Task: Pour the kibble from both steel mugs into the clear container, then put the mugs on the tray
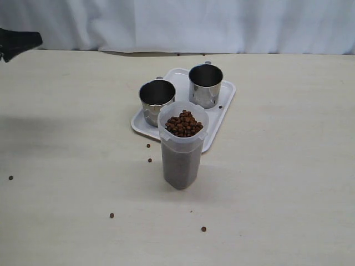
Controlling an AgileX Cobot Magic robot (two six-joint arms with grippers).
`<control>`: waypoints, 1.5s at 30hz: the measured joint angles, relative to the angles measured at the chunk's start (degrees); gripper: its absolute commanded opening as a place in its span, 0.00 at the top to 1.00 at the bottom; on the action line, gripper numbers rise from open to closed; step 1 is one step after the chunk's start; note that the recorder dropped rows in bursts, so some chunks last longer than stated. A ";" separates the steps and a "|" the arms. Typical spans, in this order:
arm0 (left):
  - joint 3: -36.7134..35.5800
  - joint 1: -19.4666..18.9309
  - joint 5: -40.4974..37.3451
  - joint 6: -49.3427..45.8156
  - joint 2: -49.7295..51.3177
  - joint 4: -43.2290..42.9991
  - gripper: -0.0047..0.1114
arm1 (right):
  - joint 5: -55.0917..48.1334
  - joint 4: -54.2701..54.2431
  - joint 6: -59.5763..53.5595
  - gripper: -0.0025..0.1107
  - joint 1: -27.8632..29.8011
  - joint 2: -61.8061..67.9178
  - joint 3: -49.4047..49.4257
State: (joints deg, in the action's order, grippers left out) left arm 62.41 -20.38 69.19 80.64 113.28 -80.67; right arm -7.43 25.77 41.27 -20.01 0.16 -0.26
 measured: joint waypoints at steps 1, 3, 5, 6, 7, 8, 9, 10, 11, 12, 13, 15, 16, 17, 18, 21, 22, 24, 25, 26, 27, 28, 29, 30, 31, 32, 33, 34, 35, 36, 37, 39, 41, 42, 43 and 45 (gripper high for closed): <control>-2.72 -0.60 0.00 0.00 -2.62 1.90 0.96 | 0.00 -0.13 0.00 0.93 0.00 0.00 0.00; -8.24 -1.36 -1.27 -1.12 -8.64 5.76 0.96 | 0.00 -0.22 0.00 0.93 0.00 0.00 0.00; -14.59 -1.59 -5.87 -4.16 -15.45 9.89 0.96 | 0.00 -0.22 0.00 0.93 0.00 0.00 0.00; -17.72 -1.59 -8.53 -5.84 -18.20 11.90 0.96 | 0.00 -0.22 0.00 0.93 0.00 0.00 0.00; -20.81 -1.59 -11.11 -7.98 -21.63 13.80 0.96 | 0.00 -0.22 0.00 0.93 0.00 0.00 0.00; -23.80 -1.59 -13.46 -10.00 -25.08 15.50 0.96 | 0.00 -0.22 0.00 0.93 0.00 0.00 0.00; -26.06 -1.59 -15.25 -11.52 -27.78 16.92 0.96 | 0.00 -0.22 0.00 0.93 0.00 0.00 0.00; -28.73 -1.59 -17.20 -13.39 -31.09 18.70 0.96 | 0.00 -0.22 0.00 0.93 0.00 0.00 0.00; -31.29 -1.59 -18.62 -15.28 -34.23 20.59 0.96 | 0.00 -0.22 0.00 0.93 0.00 0.00 0.00; -33.28 -1.59 -19.37 -17.17 -36.67 22.11 0.96 | 0.00 -0.22 0.00 0.93 0.00 0.00 0.00; -35.66 -1.59 -19.92 -18.91 -39.63 23.94 0.96 | 0.00 -0.22 0.00 0.93 0.00 0.00 0.00; -40.01 -1.59 -20.49 -21.40 -45.25 27.09 0.96 | 0.00 -0.22 0.00 0.93 0.00 0.00 0.00; -42.01 -1.59 -20.49 -22.13 -48.00 28.19 0.96 | 0.00 -0.22 0.00 0.93 0.00 0.00 0.00; -43.95 -1.59 -20.61 -22.90 -50.74 29.38 0.96 | 0.00 -0.22 0.00 0.93 0.00 0.00 0.00; -45.82 -1.59 -20.61 -23.79 -53.44 30.44 0.96 | 0.00 -0.22 0.00 0.93 0.00 0.00 0.00; -50.75 -1.59 -22.37 -25.54 -61.20 32.84 0.96 | 0.00 -0.22 0.00 0.93 0.00 0.00 0.00; -52.10 -1.59 -23.25 -25.98 -63.52 33.41 0.96 | 0.00 -0.22 0.00 0.93 0.00 0.00 0.00; -55.08 -0.92 -26.71 -27.20 -69.35 35.60 0.96 | 0.00 -0.22 0.00 0.93 0.00 0.00 0.00; -56.10 -0.24 -28.45 -28.11 -72.36 36.84 0.96 | 0.00 -0.22 0.00 0.93 0.00 0.00 0.00; -57.23 1.02 -30.48 -29.62 -75.46 38.65 0.96 | 0.00 -0.22 0.00 0.93 0.00 0.00 0.00; -58.18 2.53 -32.54 -31.19 -78.54 40.50 0.96 | 0.00 -0.22 0.00 0.93 0.00 0.00 0.00; -58.88 4.16 -34.58 -32.16 -81.00 42.12 0.96 | 0.00 -0.22 0.00 0.93 0.00 0.00 0.00; -59.43 7.56 -39.42 -33.45 -86.91 44.37 0.96 | 0.00 -0.22 0.00 0.93 0.00 0.00 0.00; -59.53 8.97 -41.49 -33.60 -89.09 44.79 0.96 | 0.00 -0.22 0.00 0.93 0.00 0.00 0.00; -59.56 10.73 -44.09 -33.88 -91.61 45.30 0.96 | 0.00 -0.22 0.00 0.93 0.00 0.00 0.00; -59.56 12.47 -46.73 -34.17 -94.03 45.59 0.96 | 0.00 -0.22 0.00 0.93 0.00 0.00 0.00; -59.66 15.27 -50.99 -34.69 -98.84 45.86 0.96 | 0.00 -0.22 0.00 0.93 0.00 0.00 0.00; -59.66 16.59 -53.22 -34.79 -101.32 45.97 0.96 | 0.00 -0.22 0.00 0.93 0.00 0.00 0.00; -59.66 18.14 -57.35 -34.94 -105.82 46.08 0.96 | 0.00 -0.22 0.00 0.93 0.00 0.00 0.00; -59.66 18.53 -59.34 -34.94 -108.24 46.08 0.96 | 0.00 -0.22 0.00 0.93 0.00 0.00 0.00; -59.66 18.98 -62.03 -34.94 -111.31 46.22 0.96 | 0.00 -0.22 0.00 0.93 0.00 0.00 0.00; -60.11 19.21 -65.73 -34.35 -112.86 46.44 0.96 | 0.00 -0.22 0.00 0.93 0.00 0.00 0.00; -61.83 19.31 -66.80 -34.25 -113.08 46.44 0.96 | 0.00 -0.22 0.00 0.93 0.00 0.00 0.00; -62.18 19.31 -67.37 -34.25 -113.08 46.44 0.96 | 0.00 -0.22 0.00 0.93 0.00 0.00 0.00; -62.28 19.31 -68.49 -34.25 -113.08 46.44 0.96 | 0.00 -0.22 0.00 0.93 0.00 0.00 0.00; -62.28 19.31 -69.76 -34.25 -113.08 46.33 0.96 | 0.00 -0.22 0.00 0.93 0.00 0.00 0.00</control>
State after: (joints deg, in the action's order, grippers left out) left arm 0.13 -1.07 -0.57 46.39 0.20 -34.34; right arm -7.43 25.55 41.27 -20.01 0.16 -0.26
